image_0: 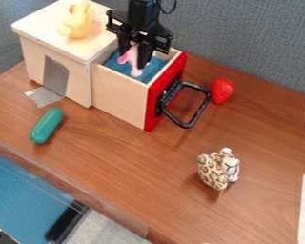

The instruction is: Put the bunny in the drawer

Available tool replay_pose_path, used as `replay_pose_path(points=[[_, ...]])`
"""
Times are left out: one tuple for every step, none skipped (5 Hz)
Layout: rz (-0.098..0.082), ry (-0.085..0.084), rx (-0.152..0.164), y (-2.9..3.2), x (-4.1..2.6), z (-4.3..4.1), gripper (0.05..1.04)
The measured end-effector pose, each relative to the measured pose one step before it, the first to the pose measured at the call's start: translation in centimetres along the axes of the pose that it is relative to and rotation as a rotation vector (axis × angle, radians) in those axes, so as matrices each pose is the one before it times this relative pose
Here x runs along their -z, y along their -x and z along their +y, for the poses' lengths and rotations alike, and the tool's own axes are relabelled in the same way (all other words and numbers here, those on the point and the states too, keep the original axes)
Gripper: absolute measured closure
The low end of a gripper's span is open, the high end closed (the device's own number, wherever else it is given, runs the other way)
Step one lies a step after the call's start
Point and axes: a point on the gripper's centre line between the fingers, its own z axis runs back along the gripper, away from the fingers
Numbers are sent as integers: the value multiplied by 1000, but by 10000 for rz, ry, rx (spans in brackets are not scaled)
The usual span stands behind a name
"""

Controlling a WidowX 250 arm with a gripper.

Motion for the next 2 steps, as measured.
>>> replay_pose_path(points=[[45, 136, -110, 74, 80, -330, 343], [-8, 214, -11, 56, -441, -1126, 93]])
